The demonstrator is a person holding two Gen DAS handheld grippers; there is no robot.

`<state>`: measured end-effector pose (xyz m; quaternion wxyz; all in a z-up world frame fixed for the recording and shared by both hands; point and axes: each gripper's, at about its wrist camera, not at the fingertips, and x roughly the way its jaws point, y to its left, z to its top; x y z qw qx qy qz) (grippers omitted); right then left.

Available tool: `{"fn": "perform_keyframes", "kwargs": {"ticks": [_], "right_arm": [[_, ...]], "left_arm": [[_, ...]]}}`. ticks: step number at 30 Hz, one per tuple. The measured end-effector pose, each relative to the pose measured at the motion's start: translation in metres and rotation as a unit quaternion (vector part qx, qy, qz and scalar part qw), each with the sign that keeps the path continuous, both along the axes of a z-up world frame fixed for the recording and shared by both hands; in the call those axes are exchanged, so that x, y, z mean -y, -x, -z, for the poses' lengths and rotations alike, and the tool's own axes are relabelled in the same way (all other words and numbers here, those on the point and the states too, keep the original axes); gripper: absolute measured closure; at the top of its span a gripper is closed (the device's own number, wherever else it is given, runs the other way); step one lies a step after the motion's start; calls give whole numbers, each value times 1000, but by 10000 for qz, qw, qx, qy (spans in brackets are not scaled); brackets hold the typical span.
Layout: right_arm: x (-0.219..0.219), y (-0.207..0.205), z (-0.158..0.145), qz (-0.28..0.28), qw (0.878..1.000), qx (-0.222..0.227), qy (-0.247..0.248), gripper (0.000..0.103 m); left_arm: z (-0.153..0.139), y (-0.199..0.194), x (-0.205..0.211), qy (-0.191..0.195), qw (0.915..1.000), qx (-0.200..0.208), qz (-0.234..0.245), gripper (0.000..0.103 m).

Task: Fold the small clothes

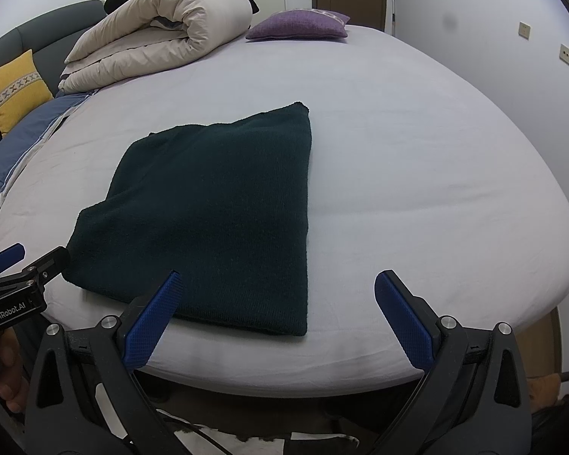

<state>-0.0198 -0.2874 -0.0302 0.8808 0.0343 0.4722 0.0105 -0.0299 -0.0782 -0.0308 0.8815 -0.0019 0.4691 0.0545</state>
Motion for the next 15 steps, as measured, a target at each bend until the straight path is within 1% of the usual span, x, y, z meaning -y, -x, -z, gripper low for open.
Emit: {"fn": "perform_keyframes", "kwargs": {"ticks": [15], "right_arm": [[-2, 0, 1, 8, 10000, -10, -15, 0]], "left_arm": [[1, 0, 2, 2, 10000, 3, 11, 0]]}}
